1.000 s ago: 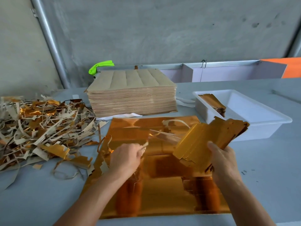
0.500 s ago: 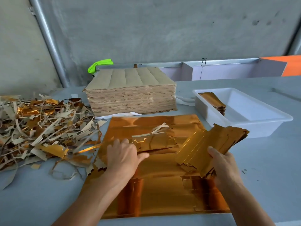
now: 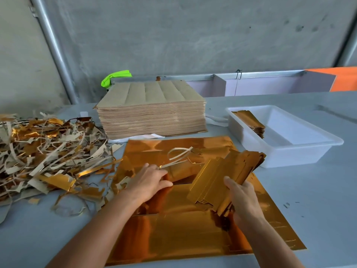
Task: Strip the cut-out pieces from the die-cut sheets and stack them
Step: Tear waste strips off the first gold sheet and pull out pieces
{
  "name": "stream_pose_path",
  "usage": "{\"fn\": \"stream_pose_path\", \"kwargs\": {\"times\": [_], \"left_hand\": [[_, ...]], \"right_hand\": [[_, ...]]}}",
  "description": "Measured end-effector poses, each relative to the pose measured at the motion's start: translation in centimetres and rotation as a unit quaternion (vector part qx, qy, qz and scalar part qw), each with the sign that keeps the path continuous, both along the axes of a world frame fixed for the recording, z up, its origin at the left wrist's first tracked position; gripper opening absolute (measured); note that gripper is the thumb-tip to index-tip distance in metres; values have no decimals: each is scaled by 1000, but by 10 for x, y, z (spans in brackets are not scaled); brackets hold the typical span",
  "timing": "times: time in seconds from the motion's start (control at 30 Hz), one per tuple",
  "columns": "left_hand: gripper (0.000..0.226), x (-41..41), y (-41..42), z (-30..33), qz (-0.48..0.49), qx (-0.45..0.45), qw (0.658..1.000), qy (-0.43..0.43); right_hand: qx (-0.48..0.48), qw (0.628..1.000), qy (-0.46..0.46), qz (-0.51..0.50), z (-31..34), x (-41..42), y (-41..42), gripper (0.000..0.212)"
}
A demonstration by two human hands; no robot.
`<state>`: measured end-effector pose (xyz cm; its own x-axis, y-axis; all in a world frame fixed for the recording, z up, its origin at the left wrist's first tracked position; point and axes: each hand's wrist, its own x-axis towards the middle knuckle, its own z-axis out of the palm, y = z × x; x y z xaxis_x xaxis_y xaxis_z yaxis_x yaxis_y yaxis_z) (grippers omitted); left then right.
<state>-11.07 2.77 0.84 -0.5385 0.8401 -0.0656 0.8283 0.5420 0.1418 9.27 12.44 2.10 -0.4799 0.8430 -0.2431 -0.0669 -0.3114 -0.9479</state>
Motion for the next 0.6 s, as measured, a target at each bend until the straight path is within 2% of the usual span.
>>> {"fn": "stream_pose_path", "kwargs": {"times": [0.07, 0.17, 0.23, 0.3, 0.33, 0.47, 0.6], "left_hand": [[44, -8, -4, 1, -19, 12, 999, -31], [22, -12, -9, 5, -44, 51, 997, -32], [27, -4, -10, 13, -40, 78, 995, 45], [21, 12, -10, 22, -37, 138, 980, 136], [15, 23, -10, 27, -43, 164, 974, 152], [12, 67, -7, 29, -106, 198, 965, 134], [18, 88, -1, 27, -126, 220, 959, 130]], "right_hand": [[5, 1000, -9, 2, -1, 0, 0, 18], [16, 999, -36, -2, -3, -4, -2, 16], [30, 998, -59, -14, -5, -7, -1, 10], [61, 995, -74, -15, -4, -13, -2, 13], [78, 994, -72, -10, -3, -17, -3, 16], [95, 993, -51, 43, 2, -30, -13, 21], [74, 996, 21, 52, 6, -30, -25, 33]]}}
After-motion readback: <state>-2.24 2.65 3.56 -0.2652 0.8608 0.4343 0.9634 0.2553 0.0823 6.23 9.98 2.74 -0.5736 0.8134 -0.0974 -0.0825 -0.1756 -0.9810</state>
